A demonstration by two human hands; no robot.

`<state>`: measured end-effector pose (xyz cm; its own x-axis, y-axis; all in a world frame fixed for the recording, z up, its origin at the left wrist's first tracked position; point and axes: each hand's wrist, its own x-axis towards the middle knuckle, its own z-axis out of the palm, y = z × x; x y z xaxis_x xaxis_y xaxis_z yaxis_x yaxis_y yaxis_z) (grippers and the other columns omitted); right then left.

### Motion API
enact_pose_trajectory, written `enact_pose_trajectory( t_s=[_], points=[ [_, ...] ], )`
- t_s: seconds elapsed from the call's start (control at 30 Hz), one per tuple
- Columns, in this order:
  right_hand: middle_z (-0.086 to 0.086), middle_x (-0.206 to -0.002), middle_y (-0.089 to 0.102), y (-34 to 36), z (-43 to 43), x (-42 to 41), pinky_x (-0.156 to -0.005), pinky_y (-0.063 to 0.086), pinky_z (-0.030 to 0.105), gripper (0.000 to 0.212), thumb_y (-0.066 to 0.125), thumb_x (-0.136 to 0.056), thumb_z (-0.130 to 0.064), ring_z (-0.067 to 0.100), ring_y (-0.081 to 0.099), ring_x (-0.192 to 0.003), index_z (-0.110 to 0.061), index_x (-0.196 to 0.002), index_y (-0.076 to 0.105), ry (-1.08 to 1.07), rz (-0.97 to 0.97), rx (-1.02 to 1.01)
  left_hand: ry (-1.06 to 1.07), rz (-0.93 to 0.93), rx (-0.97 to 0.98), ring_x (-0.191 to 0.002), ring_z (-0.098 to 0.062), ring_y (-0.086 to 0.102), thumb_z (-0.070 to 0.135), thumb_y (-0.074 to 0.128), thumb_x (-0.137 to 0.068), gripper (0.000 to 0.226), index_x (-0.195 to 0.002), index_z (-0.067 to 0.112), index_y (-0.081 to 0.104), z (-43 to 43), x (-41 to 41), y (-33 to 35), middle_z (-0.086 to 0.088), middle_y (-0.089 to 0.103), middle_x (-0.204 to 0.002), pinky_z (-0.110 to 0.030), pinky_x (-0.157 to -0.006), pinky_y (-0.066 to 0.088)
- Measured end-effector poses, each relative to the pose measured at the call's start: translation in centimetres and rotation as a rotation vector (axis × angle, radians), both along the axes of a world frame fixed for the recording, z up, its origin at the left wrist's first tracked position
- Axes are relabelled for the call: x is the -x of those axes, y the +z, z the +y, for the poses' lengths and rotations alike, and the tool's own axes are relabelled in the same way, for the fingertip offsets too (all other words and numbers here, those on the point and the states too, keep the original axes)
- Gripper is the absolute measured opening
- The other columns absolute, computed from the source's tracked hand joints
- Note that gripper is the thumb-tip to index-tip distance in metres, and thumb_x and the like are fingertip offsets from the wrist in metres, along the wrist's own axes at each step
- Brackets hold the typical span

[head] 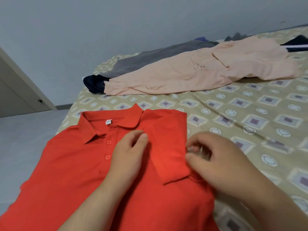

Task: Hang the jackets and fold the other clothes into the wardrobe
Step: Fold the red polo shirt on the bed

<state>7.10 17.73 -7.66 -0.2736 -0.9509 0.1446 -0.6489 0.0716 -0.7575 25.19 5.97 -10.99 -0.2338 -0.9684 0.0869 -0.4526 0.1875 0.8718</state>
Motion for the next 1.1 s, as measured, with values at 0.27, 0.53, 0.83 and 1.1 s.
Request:
enact_pose_trajectory(
  t_s=[0.27, 0.53, 0.83, 1.1],
  points=[
    [-0.011, -0.077, 0.055, -0.7, 0.5, 0.6, -0.065, 0.04, 0.021, 0.023, 0.058, -0.075, -0.028, 0.004, 0.05, -0.074, -0.032, -0.086, 0.038, 0.099, 0.266, -0.223, -0.321, -0.564, 0.181, -0.098, -0.019, 0.059, 0.062, 0.059, -0.079, 0.05, -0.107, 0.022, 0.066, -4.7, 8.4, 3.3, 0.004, 0.064, -0.103, -0.036, -0.088, 0.048],
    [0.001, -0.062, 0.049, 0.2, 0.0, -0.1, -0.056, 0.038, 0.033, 0.023, 0.058, -0.067, -0.023, 0.015, 0.046, -0.061, -0.016, -0.067, 0.036, -0.08, 0.266, -0.194, -0.303, -0.274, 0.106, -0.064, -0.014, 0.045, 0.019, 0.054, -0.095, 0.028, -0.068, 0.012, 0.056, -6.8, 12.6, 3.0, 0.005, 0.049, -0.065, -0.021, -0.05, 0.03],
    [-0.005, -0.082, 0.05, 1.4, 1.3, 0.1, -0.06, 0.039, 0.027, 0.011, 0.049, -0.075, -0.029, 0.012, 0.05, -0.074, -0.024, -0.079, 0.04, 0.112, 0.444, -0.583, -0.387, -0.279, 0.106, -0.105, -0.013, 0.059, 0.03, 0.054, -0.099, 0.026, -0.117, 0.017, 0.066, -5.6, 11.4, 2.1, 0.005, 0.065, -0.108, -0.023, -0.09, 0.041],
    [-0.002, -0.165, 0.006, -1.2, -0.6, -2.2, -0.121, 0.007, 0.032, 0.066, 0.03, -0.095, -0.055, 0.017, 0.007, -0.151, -0.033, -0.156, 0.018, 0.0, 0.431, -0.177, -0.208, -0.605, 0.309, -0.146, -0.012, 0.025, 0.047, 0.046, -0.092, 0.058, -0.143, 0.02, 0.048, 0.6, -5.4, 0.6, 0.002, 0.033, -0.157, -0.029, -0.118, 0.017]
  ],
)
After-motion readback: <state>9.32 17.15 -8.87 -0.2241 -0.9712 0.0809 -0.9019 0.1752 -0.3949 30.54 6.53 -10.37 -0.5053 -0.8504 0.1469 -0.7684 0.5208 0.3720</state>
